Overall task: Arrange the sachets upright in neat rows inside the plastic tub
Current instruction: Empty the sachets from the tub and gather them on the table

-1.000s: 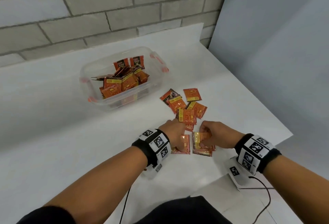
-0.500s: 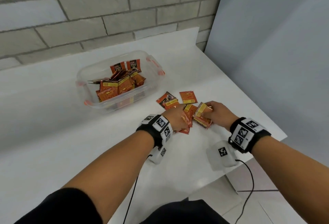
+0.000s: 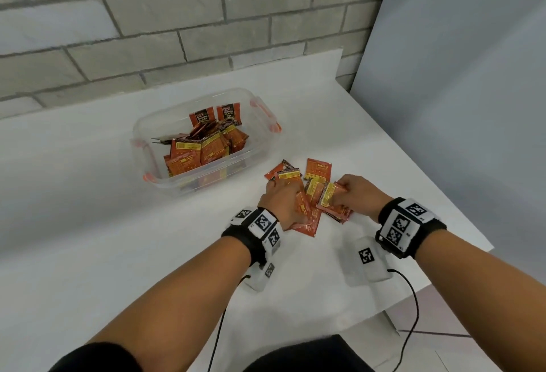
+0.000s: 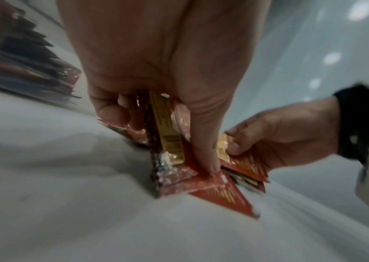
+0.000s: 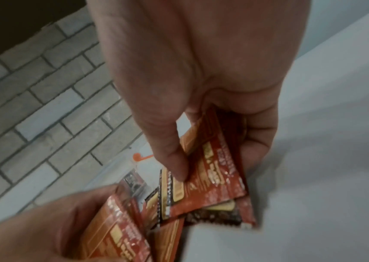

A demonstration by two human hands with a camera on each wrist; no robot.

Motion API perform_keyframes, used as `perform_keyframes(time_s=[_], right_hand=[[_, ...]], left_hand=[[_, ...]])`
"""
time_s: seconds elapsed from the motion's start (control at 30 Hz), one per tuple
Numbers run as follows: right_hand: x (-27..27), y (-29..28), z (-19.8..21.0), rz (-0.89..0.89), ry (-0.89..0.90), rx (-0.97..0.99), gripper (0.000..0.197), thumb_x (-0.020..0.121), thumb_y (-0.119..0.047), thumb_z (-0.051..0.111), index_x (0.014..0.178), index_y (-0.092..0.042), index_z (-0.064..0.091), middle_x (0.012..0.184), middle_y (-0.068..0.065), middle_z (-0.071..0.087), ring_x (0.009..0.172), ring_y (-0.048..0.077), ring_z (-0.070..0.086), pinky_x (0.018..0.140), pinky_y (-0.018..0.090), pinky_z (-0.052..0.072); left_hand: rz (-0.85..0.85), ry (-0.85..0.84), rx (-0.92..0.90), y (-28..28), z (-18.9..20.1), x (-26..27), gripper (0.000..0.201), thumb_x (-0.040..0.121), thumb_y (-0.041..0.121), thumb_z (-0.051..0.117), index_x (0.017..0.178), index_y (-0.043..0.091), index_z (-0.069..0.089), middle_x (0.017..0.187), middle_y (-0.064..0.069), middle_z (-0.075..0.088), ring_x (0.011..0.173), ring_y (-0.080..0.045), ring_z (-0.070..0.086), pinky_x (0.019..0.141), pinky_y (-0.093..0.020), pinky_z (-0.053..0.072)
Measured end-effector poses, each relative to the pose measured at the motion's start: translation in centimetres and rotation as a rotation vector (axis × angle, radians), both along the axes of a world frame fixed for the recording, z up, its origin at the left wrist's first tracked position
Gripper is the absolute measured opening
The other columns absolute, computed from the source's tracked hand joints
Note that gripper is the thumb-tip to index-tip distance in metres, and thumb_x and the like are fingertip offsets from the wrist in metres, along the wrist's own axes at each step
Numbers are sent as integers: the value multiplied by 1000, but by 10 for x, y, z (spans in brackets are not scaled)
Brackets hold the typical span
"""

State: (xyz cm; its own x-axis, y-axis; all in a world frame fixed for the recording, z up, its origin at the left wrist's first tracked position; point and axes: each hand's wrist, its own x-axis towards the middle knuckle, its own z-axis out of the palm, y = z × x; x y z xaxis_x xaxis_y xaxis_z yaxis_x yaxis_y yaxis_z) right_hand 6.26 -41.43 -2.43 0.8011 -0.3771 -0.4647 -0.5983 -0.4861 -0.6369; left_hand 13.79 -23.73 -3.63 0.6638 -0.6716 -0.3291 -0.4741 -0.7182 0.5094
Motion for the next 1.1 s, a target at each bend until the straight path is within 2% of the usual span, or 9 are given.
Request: perform_keyframes(time_s=[0.1, 0.2, 0.33, 0.43, 0.57, 0.67, 0.83, 1.0, 1.1], right_hand=[[1, -9, 6, -32, -29, 180, 20, 79, -7, 71, 92, -13, 56, 93, 6, 65, 77, 16, 63, 65, 27, 50], [16, -20, 13, -112, -86, 262, 28, 81, -2, 70, 103, -13, 56, 94, 4, 63, 75, 17, 62, 65, 28, 51], [54, -28, 8, -77, -59, 185, 55, 82, -6, 69, 132, -13, 47, 117, 10, 58, 82, 18, 61, 70, 28, 51], [73, -26, 1, 65, 76, 13, 68, 84, -16, 67, 144, -14, 33, 132, 10, 49, 97, 20, 58, 78, 28, 49], [81, -24, -6, 109, 115, -117, 54, 81, -22, 68, 129, -11, 44, 112, 7, 55, 94, 20, 57, 73, 28, 48], [79, -26, -7, 107, 109, -195, 50, 75, -26, 74, 116, -13, 48, 110, 8, 53, 94, 23, 57, 73, 31, 50], [66, -21, 5, 92, 41, -95, 32, 83, -15, 68, 105, -12, 46, 99, 7, 59, 82, 17, 58, 60, 24, 43], [70, 7, 45, 28, -209, 29, 26, 89, -12, 56, 113, -14, 47, 92, 4, 60, 72, 14, 57, 55, 23, 39], [94, 39, 74, 24, -365, 156, 19, 92, -9, 50, 110, -15, 48, 87, 3, 61, 68, 13, 57, 52, 22, 39]], left_hand=[[92, 163, -98, 9, 6, 14, 53, 81, 25, 75, 125, 19, 49, 121, -2, 62, 109, -20, 60, 91, -33, 49], [237, 175, -205, 6, 9, 31, 46, 81, 22, 75, 117, 19, 48, 112, -2, 66, 101, -20, 63, 86, -32, 51], [226, 122, -133, -9, 0, 42, 72, 78, 27, 77, 139, 19, 39, 125, -7, 60, 113, -25, 57, 95, -35, 47], [173, 58, -28, -18, -5, 47, 64, 77, 33, 77, 130, 15, 47, 124, -10, 58, 115, -27, 53, 96, -37, 45], [184, -90, 84, -20, -3, 47, 62, 80, 40, 73, 130, 15, 45, 127, -14, 44, 121, -31, 38, 96, -41, 41], [212, -166, 112, -16, 0, 46, 61, 81, 41, 72, 130, 16, 46, 129, -14, 39, 124, -32, 32, 92, -43, 41], [219, -18, 83, -10, 11, 48, 51, 86, 33, 67, 123, 7, 45, 124, -15, 53, 116, -31, 49, 89, -37, 43], [205, 76, -129, 21, 50, 42, 52, 82, 34, 73, 120, 10, 48, 114, -8, 63, 105, -25, 60, 86, -36, 50], [326, 51, -325, 64, 94, 57, 26, 82, 30, 70, 101, 17, 56, 95, 7, 66, 86, -9, 62, 75, -21, 50]])
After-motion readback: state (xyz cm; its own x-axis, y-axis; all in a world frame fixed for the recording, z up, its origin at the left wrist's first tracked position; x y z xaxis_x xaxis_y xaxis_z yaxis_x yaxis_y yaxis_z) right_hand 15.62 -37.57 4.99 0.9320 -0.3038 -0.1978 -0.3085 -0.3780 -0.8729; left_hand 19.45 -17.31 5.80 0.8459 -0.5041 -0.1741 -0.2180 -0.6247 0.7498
